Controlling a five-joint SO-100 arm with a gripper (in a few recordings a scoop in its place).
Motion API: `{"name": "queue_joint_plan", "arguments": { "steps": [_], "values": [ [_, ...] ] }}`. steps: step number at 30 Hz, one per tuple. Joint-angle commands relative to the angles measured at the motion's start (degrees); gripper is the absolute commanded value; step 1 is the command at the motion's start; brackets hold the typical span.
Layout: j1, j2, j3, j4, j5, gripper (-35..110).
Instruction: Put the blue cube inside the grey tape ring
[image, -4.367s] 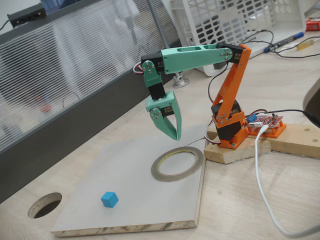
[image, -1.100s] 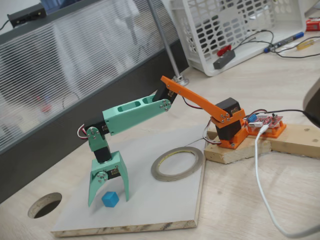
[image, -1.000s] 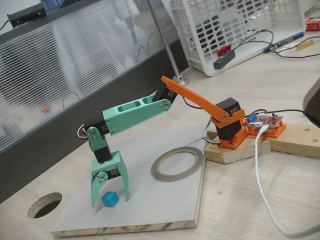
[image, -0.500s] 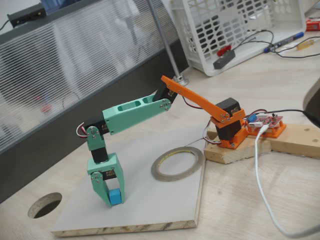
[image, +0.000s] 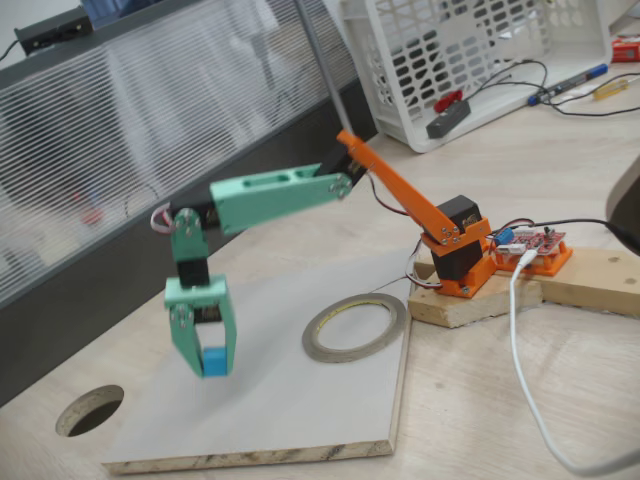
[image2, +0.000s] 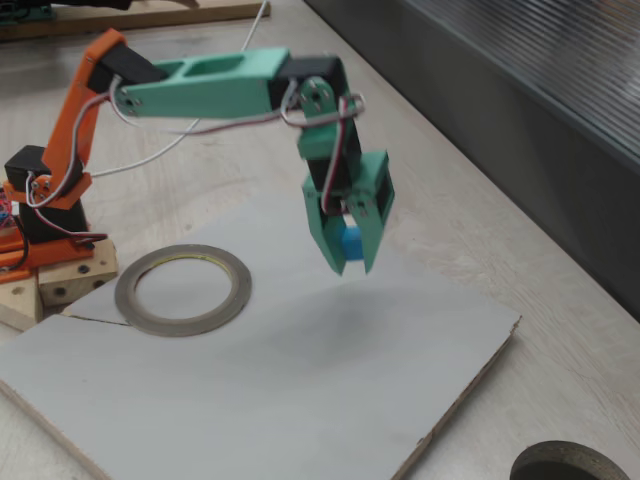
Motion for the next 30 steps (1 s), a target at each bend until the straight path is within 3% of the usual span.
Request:
{"name": "queue_joint_plan", "arguments": {
  "steps": [1,14,23,30],
  "values": [
    [-0.8,12.5,12.4,-0.1,0.6,5],
    [14.4,44.8,49.6,-0.2,0.5,5],
    [15.2,50.5,65.4,-0.4,0.6,5],
    [15.3,49.8,67.5,-0.4,0.9,5]
  ]
}}
